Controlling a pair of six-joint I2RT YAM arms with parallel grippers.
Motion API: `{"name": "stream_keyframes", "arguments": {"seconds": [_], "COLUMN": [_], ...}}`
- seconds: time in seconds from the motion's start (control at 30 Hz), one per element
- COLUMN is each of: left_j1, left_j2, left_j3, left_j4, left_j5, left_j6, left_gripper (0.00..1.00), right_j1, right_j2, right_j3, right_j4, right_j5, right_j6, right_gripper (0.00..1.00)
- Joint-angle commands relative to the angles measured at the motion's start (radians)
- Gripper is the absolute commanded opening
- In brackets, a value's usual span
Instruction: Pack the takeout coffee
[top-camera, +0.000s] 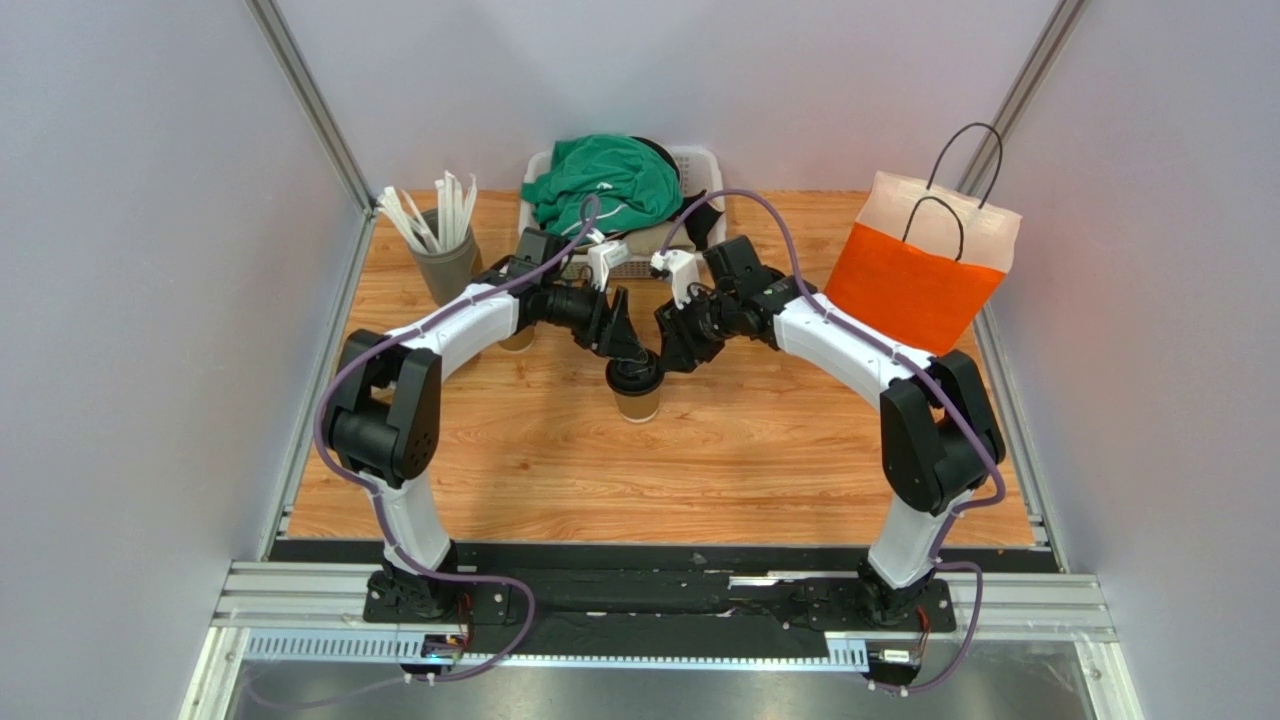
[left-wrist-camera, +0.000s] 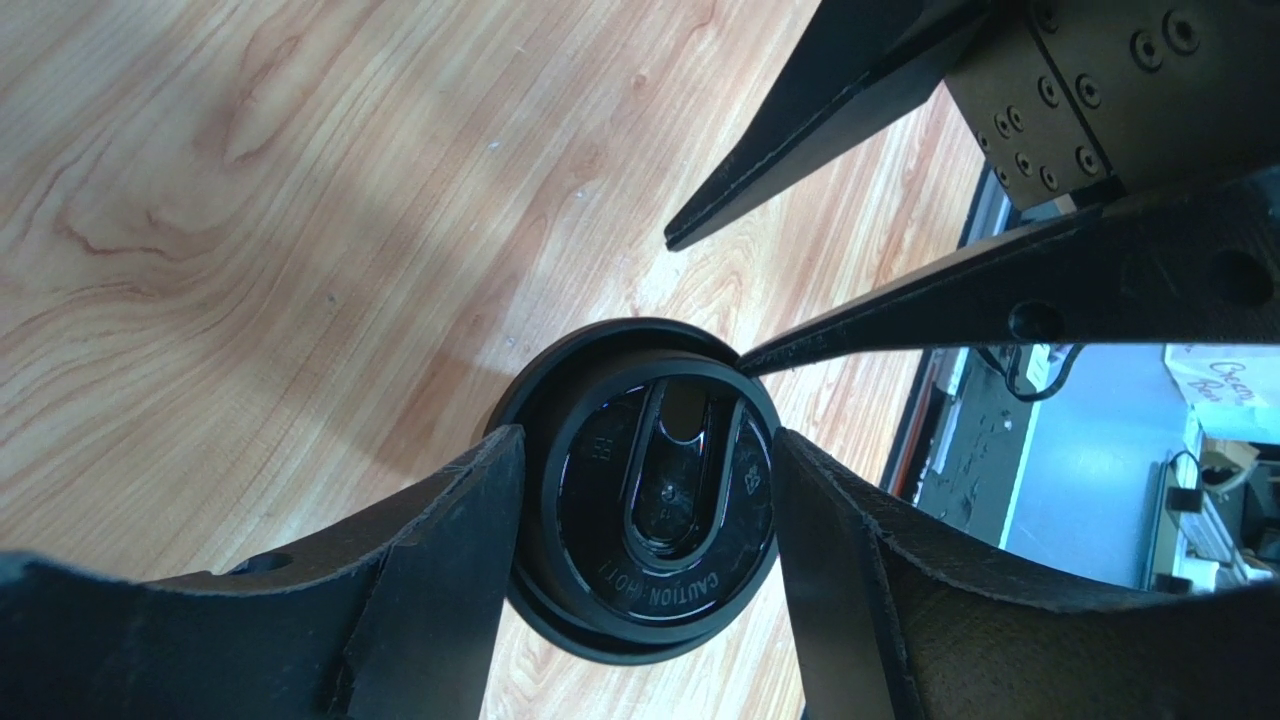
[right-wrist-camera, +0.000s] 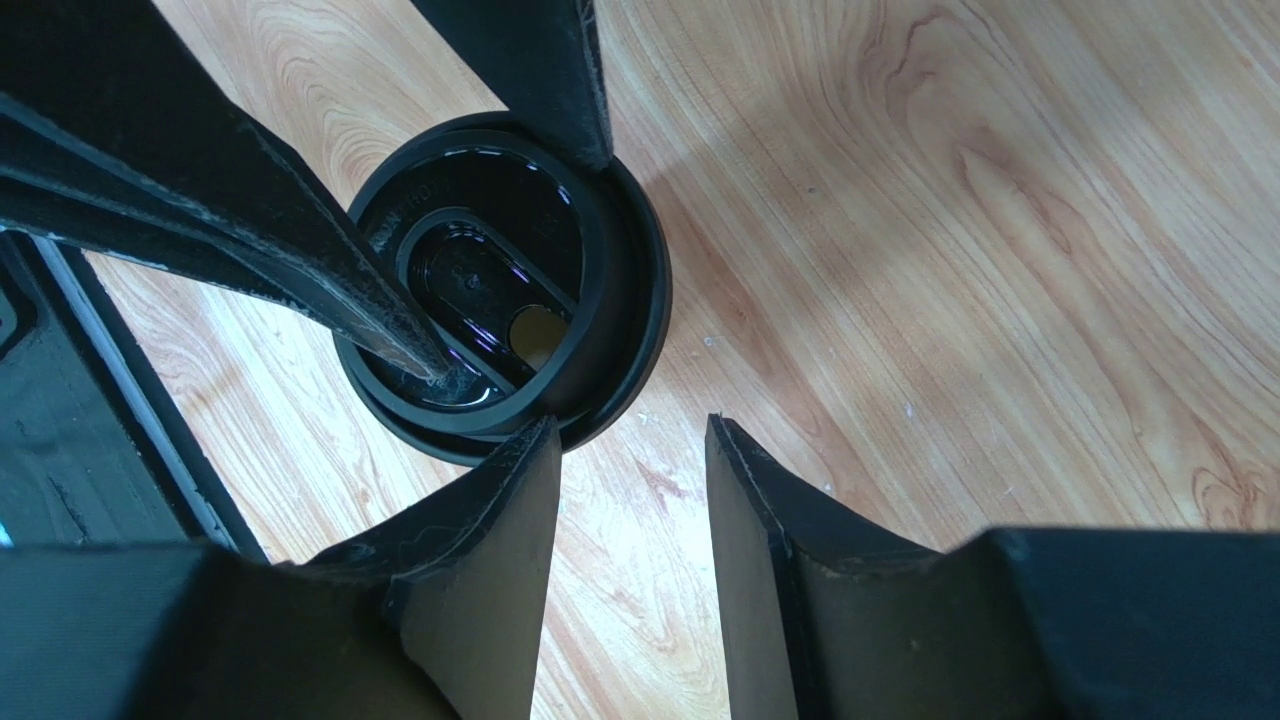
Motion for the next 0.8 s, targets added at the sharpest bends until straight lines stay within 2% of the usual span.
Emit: {"name": "stream_keyframes", "arguments": {"seconds": [0.0,0.33,0.57,0.77], "left_j1": [-0.003,-0.003,0.036,0.056], "left_j2": [-0.034,-0.137,-0.200,-0.264], "left_j3": [0.023,0.023,0.044,0.035], "left_j4": [-0.002,0.001,-0.075,-0.198], "left_j5": [0.011,0.043,-0.001,-0.112], "left_j6": [-0.006,-0.009,0.042,0.180], "left_gripper": [0.71,0.75,0.80,0.91], "right_j1": [0.018,0.028,0.028,0.020], "right_j2": [0.005,-0.012,-0.077,-0.169], "right_j3": [0.003,0.013,0.013,0.006], "right_j4": [0.032,0.018,0.004,-0.009], "right_j5": [0.020,0.043,0.078,0.112], "right_j6": [0.004,-0.008,-0.053,-0.097], "right_gripper": [0.44,0.44,0.45,0.56]}}
